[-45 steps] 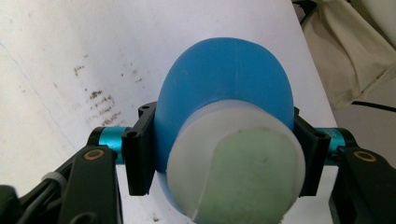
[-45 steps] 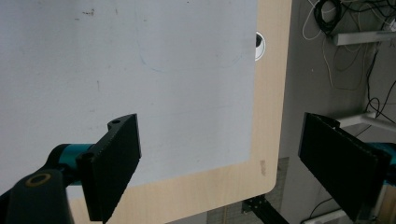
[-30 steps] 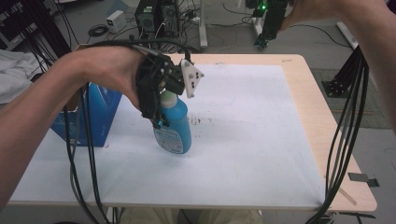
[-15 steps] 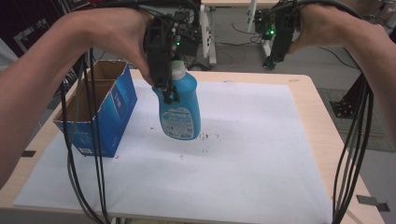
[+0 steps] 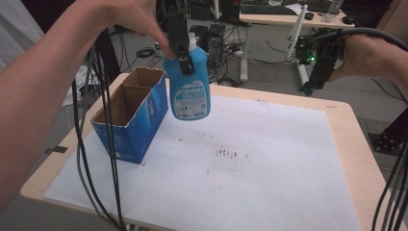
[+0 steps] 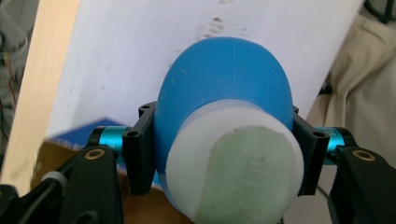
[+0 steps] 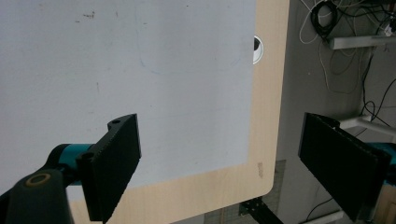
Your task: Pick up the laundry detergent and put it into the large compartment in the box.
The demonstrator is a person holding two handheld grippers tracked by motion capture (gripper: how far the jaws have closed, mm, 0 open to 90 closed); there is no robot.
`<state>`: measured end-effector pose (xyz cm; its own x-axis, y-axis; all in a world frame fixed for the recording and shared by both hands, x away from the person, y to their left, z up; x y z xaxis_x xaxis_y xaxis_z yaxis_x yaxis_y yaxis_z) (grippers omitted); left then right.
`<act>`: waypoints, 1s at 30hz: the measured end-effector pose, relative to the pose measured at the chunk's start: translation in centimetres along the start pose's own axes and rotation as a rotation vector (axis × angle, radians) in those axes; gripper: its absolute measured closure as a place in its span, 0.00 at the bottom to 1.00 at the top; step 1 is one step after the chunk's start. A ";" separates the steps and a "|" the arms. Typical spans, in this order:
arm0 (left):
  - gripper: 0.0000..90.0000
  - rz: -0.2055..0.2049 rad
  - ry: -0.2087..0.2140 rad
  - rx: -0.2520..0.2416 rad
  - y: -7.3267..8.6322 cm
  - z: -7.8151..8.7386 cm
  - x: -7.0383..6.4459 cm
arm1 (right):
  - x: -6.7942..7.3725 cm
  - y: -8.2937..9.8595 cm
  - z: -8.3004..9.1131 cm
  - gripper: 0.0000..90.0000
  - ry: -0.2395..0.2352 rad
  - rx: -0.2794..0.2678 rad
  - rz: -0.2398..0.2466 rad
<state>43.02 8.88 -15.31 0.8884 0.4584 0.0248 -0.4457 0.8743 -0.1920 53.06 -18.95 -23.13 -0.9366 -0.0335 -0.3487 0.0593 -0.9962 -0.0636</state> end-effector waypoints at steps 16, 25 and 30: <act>0.42 0.370 -0.104 0.025 8.9 2.8 6.9 | -0.1 -0.1 -0.7 0.14 -0.008 0.010 0.013; 0.42 0.423 -0.129 0.084 12.0 2.6 8.3 | -0.1 -0.1 -1.0 0.14 -0.011 0.018 0.007; 0.42 0.434 -0.125 0.087 12.8 2.3 8.5 | -0.1 -0.4 -1.2 0.14 -0.013 0.022 0.005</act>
<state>44.60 24.28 -15.29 0.6001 0.7960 0.0792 -0.7859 0.6051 -0.1275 53.55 -18.44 -24.21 -0.9409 -0.0399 -0.3364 0.0570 -0.9975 -0.0410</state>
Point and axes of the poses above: each handheld gripper's, and its own axes: z roughly backward along the jaws, y roughly out of its underside, x roughly to its left, the point moved 5 cm from there along -z, roughly forward along the jaws
